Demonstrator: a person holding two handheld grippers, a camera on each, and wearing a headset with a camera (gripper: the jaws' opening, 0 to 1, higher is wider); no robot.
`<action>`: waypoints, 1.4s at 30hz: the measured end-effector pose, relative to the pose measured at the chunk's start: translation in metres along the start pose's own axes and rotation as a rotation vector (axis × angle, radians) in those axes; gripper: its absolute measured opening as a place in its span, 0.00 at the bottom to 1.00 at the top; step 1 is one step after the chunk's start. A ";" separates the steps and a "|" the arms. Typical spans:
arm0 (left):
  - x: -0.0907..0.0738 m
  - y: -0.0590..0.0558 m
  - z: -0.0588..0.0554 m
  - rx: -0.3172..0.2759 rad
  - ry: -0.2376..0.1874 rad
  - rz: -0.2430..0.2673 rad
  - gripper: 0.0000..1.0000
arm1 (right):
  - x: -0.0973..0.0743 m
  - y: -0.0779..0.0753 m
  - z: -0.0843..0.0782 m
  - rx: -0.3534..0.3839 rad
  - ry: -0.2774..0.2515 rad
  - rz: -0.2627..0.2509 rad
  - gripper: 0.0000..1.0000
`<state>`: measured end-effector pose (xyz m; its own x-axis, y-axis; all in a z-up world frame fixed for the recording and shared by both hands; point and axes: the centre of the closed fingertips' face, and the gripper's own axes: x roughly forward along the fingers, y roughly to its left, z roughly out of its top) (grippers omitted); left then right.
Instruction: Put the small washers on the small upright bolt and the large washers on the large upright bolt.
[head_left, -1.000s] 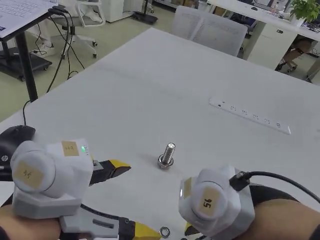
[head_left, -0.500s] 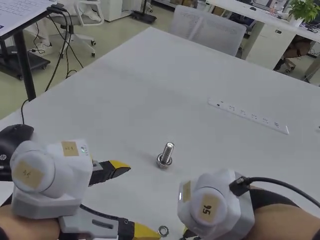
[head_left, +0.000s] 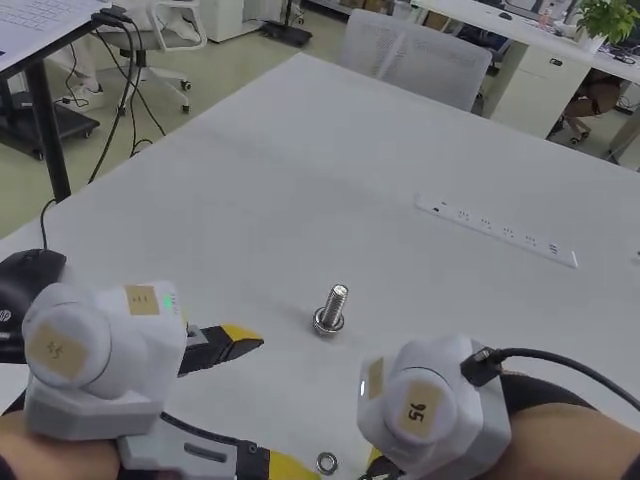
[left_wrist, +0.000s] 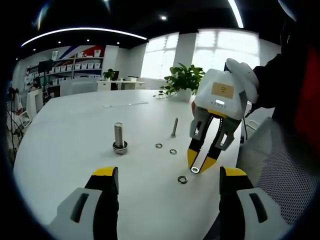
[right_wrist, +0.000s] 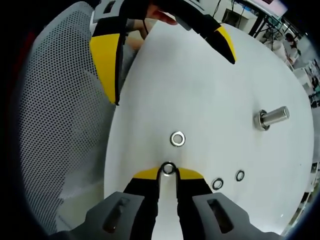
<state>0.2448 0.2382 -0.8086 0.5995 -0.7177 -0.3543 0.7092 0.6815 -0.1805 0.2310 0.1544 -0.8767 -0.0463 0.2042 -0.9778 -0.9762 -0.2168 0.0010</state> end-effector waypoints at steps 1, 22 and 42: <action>0.000 0.000 0.000 0.000 0.001 -0.002 0.83 | 0.000 0.000 0.000 0.002 0.000 0.001 0.13; 0.011 -0.015 -0.001 0.010 0.030 -0.078 0.82 | -0.004 0.002 -0.016 0.085 -0.006 0.006 0.13; 0.021 -0.015 0.004 0.026 0.028 -0.114 0.82 | -0.010 -0.003 -0.046 0.177 0.026 -0.010 0.13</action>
<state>0.2479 0.2123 -0.8098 0.5042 -0.7855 -0.3588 0.7817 0.5917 -0.1969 0.2446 0.1092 -0.8760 -0.0336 0.1803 -0.9830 -0.9987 -0.0431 0.0262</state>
